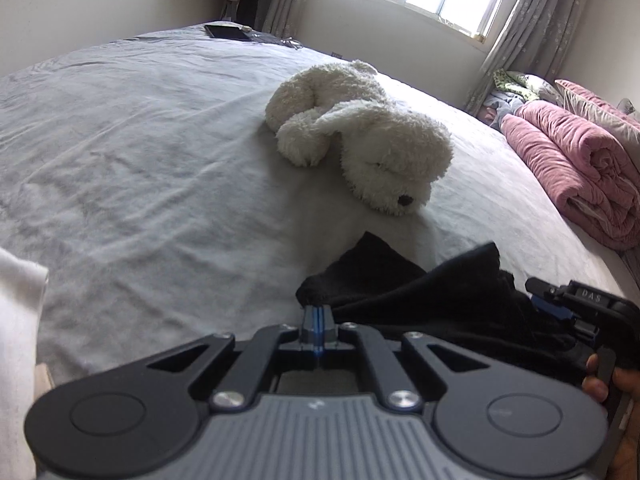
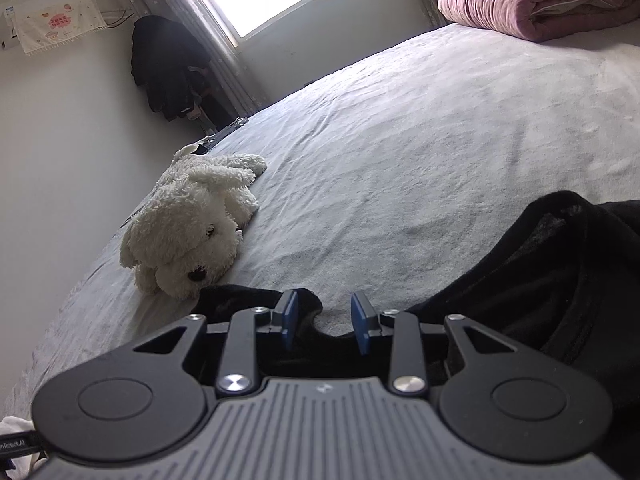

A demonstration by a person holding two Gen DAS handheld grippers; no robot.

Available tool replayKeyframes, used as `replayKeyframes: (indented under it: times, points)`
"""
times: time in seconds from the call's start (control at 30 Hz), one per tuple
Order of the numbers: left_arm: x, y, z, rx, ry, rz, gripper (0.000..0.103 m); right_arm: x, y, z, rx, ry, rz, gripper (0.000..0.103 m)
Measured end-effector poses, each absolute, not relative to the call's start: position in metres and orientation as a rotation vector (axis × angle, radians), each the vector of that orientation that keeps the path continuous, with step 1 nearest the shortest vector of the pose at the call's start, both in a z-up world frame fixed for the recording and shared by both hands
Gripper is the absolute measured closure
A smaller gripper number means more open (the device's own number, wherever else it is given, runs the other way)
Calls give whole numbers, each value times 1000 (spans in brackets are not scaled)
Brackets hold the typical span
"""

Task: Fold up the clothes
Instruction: 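Open both grippers and release the folded black T-shirt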

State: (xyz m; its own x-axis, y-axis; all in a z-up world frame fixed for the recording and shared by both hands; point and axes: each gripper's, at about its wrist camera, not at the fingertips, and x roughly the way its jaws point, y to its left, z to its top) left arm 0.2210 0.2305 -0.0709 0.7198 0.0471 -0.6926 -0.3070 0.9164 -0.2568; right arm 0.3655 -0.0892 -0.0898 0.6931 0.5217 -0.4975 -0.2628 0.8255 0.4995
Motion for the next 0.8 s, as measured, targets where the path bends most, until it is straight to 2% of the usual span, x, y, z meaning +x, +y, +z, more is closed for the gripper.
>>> replayKeyframes:
  times: [0.13, 0.3, 0.37, 0.43, 0.53, 0.8]
  points:
    - [201, 225, -86, -360, 838, 185, 103, 365, -88, -89, 412, 677, 458, 69]
    - [195, 224, -79, -327, 849, 131, 103, 363, -80, -88, 401, 682, 495, 69]
    - [197, 228, -72, -329, 837, 104, 97, 363, -78, -88, 401, 683, 506, 69]
    - [200, 233, -64, -348, 813, 85, 88, 364, -79, -88, 414, 686, 517, 69]
    - [213, 246, -59, -395, 760, 105, 81, 365, -82, -90, 459, 687, 528, 69]
    - [280, 270, -78, -493, 699, 42, 72, 369, -78, -95, 540, 713, 586, 69]
